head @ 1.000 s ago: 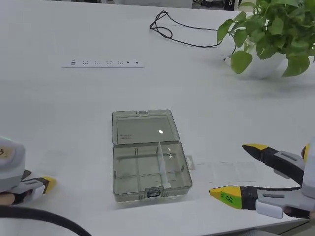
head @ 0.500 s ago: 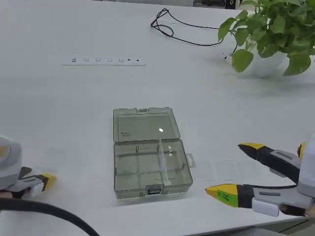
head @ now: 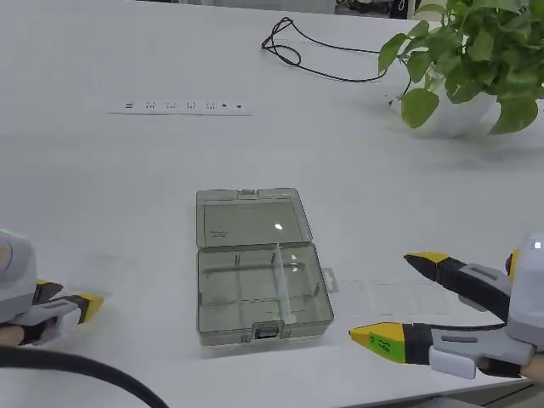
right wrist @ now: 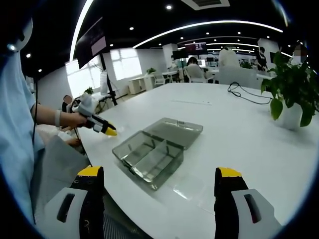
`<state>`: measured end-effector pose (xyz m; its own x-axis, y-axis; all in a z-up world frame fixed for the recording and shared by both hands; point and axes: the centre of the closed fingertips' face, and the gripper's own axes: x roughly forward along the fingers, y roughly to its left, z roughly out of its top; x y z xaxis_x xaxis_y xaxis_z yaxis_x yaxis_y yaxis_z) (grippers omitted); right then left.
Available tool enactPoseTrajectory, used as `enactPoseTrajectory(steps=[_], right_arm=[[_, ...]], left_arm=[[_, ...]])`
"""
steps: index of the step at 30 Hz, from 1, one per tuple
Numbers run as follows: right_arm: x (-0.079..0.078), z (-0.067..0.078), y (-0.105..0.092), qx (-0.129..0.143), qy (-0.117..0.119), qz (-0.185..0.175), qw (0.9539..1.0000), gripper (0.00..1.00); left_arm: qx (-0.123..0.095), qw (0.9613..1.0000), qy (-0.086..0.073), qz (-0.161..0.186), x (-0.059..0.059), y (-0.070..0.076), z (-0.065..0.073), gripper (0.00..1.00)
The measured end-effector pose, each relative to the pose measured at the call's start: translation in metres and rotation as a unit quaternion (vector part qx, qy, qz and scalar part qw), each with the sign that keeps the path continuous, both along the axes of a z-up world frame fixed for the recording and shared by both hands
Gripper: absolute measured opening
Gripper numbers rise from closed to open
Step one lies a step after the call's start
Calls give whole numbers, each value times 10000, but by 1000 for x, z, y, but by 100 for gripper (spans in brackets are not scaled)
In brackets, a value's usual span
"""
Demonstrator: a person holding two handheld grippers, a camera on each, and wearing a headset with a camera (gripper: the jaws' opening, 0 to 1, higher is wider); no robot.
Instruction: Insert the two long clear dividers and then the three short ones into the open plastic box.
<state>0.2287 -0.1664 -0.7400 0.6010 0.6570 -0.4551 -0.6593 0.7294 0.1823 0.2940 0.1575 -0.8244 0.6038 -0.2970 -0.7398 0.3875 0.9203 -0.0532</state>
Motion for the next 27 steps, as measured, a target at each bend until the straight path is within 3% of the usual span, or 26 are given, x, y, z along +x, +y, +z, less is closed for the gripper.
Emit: enactPoseTrajectory(steps=[13, 19, 27], right_arm=[[6, 6, 8, 202, 81, -88, 9997, 91], [10, 8, 14, 336, 113, -162, 9992, 90], [10, 9, 23, 420, 208, -163, 9988, 89]], left_arm=[[-209, 9982, -432, -350, 12, -31, 32, 31], [-397, 9950, -701, -588, 19, -56, 51, 31], [-499, 9895, -979, -943, 19, -88, 65, 31]])
